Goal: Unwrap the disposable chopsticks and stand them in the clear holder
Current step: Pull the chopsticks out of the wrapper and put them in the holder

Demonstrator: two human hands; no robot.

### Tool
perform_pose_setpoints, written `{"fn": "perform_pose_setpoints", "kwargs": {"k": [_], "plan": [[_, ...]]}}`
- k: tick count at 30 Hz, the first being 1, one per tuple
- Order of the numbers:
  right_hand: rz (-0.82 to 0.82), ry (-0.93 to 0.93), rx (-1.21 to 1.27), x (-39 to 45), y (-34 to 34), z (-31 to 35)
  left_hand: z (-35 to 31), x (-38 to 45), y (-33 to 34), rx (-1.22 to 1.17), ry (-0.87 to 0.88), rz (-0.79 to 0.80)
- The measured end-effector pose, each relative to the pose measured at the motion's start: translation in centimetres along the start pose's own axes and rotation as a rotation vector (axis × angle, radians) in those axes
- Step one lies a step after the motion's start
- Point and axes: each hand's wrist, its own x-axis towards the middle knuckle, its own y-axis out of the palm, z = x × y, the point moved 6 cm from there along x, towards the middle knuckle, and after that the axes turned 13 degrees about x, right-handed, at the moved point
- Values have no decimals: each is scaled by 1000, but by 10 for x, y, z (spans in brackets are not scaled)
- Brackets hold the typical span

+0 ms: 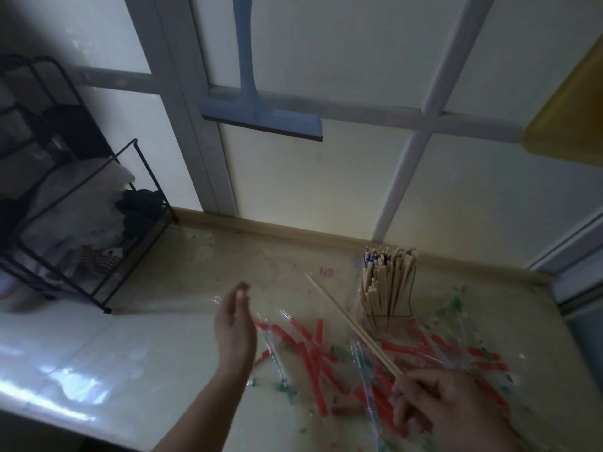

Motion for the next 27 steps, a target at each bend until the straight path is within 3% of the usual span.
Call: {"fn": "perform_pose_setpoints", "kwargs": {"k": [2, 4, 8, 12, 14, 16, 20, 23, 27], "plan": [[-21, -63, -2, 1, 5, 3, -46, -48, 27, -86, 205, 361], [-54, -128, -20, 2, 7, 2, -76, -80, 42, -166, 239, 506], [-28, -188, -59, -3, 12, 14, -96, -95, 50, -328, 32, 487], [12, -213, -128, -8, 11, 15, -105, -100, 51, -333, 25, 541], [-65, -310, -117, -5, 0, 14, -111, -104, 51, -289, 99, 554], [-162, -381, 11, -6, -13, 23, -120, -111, 55, -160, 281, 584], [-109, -583, 19, -14, -20, 77, -137, -137, 81, 140, 681, 701], [-143, -679, -4, -14, -29, 101, -150, -140, 97, 179, 739, 690], [-293, -769, 212, -7, -69, 125, -154, -132, 110, 259, 714, 660]]}}
